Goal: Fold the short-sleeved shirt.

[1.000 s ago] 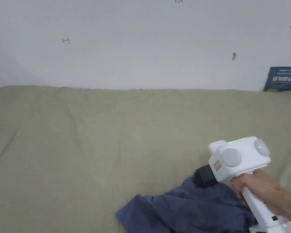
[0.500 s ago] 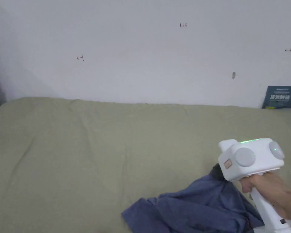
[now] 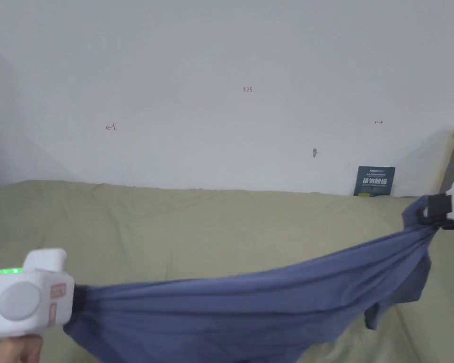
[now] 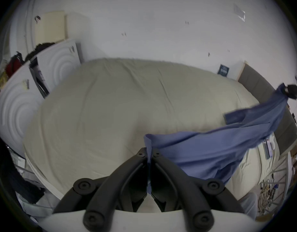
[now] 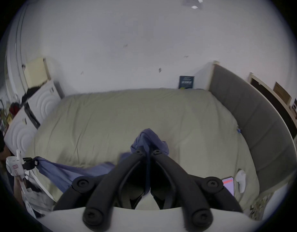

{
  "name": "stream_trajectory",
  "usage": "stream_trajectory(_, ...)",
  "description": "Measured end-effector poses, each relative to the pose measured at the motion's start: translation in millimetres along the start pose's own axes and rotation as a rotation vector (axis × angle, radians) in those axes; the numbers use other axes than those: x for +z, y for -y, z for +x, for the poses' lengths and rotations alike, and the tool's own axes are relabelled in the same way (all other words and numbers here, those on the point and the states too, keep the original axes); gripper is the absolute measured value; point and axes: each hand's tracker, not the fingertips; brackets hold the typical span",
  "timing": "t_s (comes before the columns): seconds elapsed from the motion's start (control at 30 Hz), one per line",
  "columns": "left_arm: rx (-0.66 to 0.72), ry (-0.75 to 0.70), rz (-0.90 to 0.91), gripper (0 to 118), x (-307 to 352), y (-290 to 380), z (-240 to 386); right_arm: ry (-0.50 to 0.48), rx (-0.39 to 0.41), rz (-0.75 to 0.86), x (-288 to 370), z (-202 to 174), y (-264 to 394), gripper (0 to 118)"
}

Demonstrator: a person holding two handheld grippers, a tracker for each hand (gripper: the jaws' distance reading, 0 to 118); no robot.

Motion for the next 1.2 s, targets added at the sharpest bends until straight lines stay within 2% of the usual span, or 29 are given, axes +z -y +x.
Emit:
stream_trajectory(0.1,0.019,0.016,0.081,0,36,-34,-5,-0.055,-0.109,0.049,38,15,1,5)
stream_trajectory(0.17,0.023,0.028,0.128,0,64,-50,1,-0.079,-0.143,0.076,53,18,0,5)
stream_trajectory(0.37,-0.027,-0.002,0.24,0,115,-99,22,-0.068,-0.122,0.115,81,13,-13,5)
stream_trajectory(0.6,-0.033,-0.052,0.315,0,130,-145,28,-0.071,-0.09,0.174,87,-2,-36,5)
stream_trajectory(0.87,-0.001,-0.1,0.348,0,100,-193,36,-0.035,-0.057,0.188,48,-25,-79,5)
stream_trajectory(1.03,0.014,-0.142,0.339,0,92,-192,27,-0.015,-0.044,0.187,4,-41,-112,5)
stream_trajectory(1.13,0.021,-0.144,0.368,0,18,-253,38,0.002,-0.026,0.188,-25,-49,-131,5)
stream_trajectory(1.2,0.017,-0.15,0.344,0,-3,-269,35,0.016,-0.02,0.193,-45,-53,-143,5)
